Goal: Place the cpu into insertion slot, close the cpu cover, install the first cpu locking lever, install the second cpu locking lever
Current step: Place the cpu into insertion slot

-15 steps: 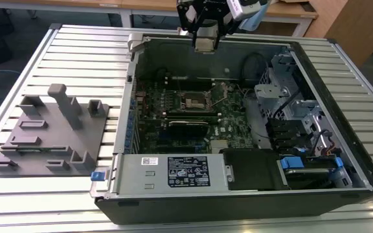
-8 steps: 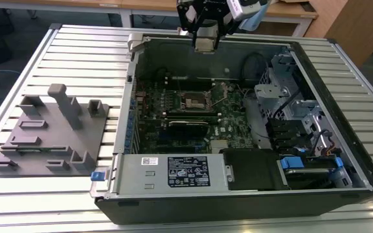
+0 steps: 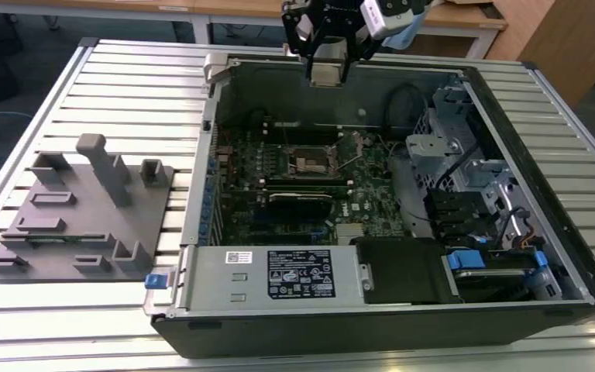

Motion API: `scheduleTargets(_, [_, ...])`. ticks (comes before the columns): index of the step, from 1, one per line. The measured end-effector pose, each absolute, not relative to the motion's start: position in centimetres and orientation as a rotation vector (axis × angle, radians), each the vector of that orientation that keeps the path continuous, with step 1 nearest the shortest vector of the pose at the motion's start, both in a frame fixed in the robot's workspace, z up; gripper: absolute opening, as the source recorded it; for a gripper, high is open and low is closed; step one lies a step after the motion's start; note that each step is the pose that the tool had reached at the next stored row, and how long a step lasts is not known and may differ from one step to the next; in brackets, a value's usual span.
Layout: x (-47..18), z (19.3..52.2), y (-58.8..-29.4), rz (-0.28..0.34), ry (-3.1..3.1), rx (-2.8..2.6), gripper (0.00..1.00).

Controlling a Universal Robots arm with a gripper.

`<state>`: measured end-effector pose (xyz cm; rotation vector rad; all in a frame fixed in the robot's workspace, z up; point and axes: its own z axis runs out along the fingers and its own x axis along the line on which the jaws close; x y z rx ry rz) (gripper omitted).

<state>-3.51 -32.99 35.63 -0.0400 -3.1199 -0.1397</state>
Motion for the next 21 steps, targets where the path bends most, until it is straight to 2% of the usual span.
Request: scheduleTargets(21, [-3.5, 34.2, -33.1, -0.140, -3.120, -0.040, 0.54])
